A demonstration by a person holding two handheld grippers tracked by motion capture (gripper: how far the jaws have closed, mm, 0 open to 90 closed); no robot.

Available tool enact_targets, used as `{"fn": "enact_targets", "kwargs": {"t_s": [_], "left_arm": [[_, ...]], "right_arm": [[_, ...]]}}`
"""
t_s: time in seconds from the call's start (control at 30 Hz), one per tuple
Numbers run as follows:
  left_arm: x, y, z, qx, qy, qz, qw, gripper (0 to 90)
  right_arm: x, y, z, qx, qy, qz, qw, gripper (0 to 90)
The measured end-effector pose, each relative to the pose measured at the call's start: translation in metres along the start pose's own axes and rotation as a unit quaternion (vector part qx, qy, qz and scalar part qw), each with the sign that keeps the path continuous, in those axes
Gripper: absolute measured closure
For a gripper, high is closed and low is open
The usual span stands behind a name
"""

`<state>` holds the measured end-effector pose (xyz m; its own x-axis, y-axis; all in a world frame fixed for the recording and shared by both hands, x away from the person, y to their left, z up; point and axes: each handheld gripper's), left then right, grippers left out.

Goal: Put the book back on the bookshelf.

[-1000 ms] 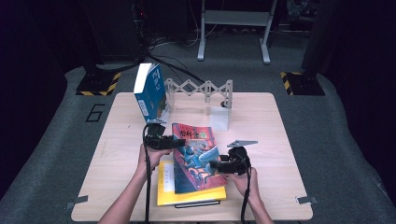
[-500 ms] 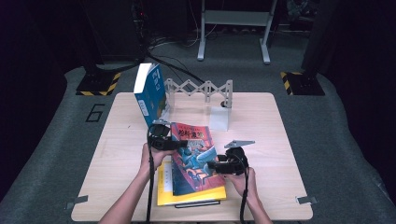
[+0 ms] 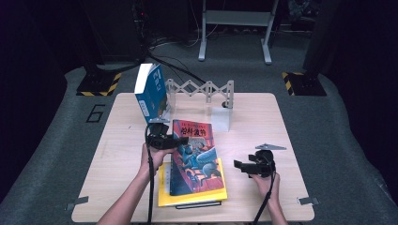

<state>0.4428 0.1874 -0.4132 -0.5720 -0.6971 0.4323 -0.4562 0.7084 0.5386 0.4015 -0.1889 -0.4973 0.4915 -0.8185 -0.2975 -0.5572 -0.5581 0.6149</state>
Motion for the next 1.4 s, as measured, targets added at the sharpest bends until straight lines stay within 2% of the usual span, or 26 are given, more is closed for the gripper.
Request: {"fn": "enact_targets", "kwargs": {"t_s": [0.03,0.13,0.23,0.27,0.43,0.57,0.67,0.7,0.8,0.83,0.9,1.2,1.3,1.4], "left_arm": [[0.001,0.001,-0.001,0.002,0.001,0.002,1.0000,68.9],[0.005,0.005,-0.006,0.007,0.002,0.008,0.9999,70.8],[0.011,0.011,-0.011,0.013,0.000,0.012,0.9998,72.3],[0.012,0.012,-0.012,0.016,0.000,0.013,0.9998,73.0],[0.022,0.021,-0.021,0.023,-0.010,0.018,0.9995,74.3],[0.030,0.029,-0.026,0.027,-0.023,0.022,0.9991,74.5],[0.034,0.035,-0.030,0.035,-0.028,0.023,0.9987,74.6],[0.036,0.037,-0.031,0.038,-0.031,0.020,0.9986,74.6],[0.040,0.043,-0.036,0.046,-0.038,0.021,0.9980,74.6],[0.042,0.045,-0.037,0.051,-0.039,0.021,0.9977,74.6],[0.044,0.049,-0.040,0.055,-0.042,0.021,0.9974,74.6],[0.054,0.066,-0.054,0.078,-0.063,0.003,0.9949,74.6],[0.054,0.070,-0.058,0.084,-0.069,-0.007,0.9940,74.6],[0.055,0.072,-0.062,0.092,-0.075,-0.019,0.9928,74.6]], "right_arm": [[0.007,0.001,0.003,0.001,-0.009,0.006,0.9999,14.5],[0.022,0.004,0.009,0.005,-0.013,0.036,0.9992,13.7],[0.028,0.006,0.012,0.002,-0.001,0.065,0.9979,13.1],[0.030,0.006,0.013,-0.002,-0.007,0.071,0.9974,12.5],[0.037,0.005,0.014,-0.001,-0.004,0.094,0.9956,12.3],[0.040,0.002,0.015,-0.008,-0.006,0.102,0.9947,12.1],[0.040,-0.001,0.016,-0.007,0.012,0.121,0.9926,12.3],[0.038,-0.001,0.016,-0.008,0.012,0.124,0.9922,12.3],[0.037,-0.003,0.018,-0.005,0.035,0.138,0.9898,11.6],[0.036,-0.003,0.019,-0.005,0.035,0.139,0.9896,11.5],[0.036,-0.005,0.022,0.006,0.044,0.149,0.9879,11.5],[0.035,-0.005,0.023,0.007,0.048,0.153,0.9870,11.9],[0.033,-0.007,0.023,0.001,0.061,0.164,0.9846,11.8],[0.032,-0.008,0.023,-0.001,0.066,0.166,0.9839,11.8]]}}
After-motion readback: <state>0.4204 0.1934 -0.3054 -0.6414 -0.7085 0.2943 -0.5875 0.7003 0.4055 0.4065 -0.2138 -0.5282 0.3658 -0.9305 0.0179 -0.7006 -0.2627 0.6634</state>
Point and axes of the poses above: each handheld gripper's, and its own axes: y roughly backward along the jaws, z roughly out of its underside, x roughly to its right, and after that the axes turned 4 degrees about y, right-handed
